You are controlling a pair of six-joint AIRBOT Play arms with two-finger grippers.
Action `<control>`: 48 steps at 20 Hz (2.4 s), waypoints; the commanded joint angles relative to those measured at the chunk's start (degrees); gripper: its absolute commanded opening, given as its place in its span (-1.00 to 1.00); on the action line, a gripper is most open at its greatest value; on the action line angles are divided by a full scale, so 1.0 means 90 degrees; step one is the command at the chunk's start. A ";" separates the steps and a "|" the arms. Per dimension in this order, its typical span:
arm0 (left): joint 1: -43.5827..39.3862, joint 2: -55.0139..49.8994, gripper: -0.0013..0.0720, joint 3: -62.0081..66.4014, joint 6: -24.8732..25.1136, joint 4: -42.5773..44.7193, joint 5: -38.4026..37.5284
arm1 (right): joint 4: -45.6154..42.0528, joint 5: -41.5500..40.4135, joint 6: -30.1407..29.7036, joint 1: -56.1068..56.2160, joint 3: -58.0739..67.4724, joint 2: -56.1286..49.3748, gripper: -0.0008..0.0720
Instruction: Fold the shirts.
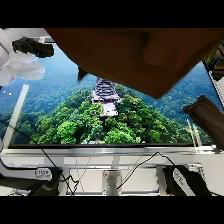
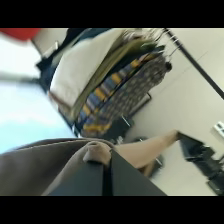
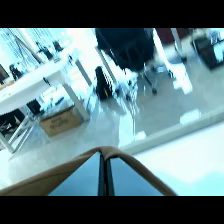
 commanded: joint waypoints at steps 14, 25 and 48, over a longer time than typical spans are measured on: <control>0.0024 0.3504 -0.92 -0.0143 -0.0243 0.3597 0.0850 | -0.2006 0.2773 0.0406 -0.0070 0.2319 0.0979 -0.92; -0.0510 0.0619 -0.92 -0.2686 -0.0495 0.3886 0.1144 | -0.1013 0.2635 0.0707 0.0724 0.2317 -0.3560 -0.92; -0.1134 -0.2953 -0.92 -0.1753 -0.1508 0.5506 0.1518 | -0.2441 0.2089 0.1902 0.1200 0.2305 -0.6683 -0.92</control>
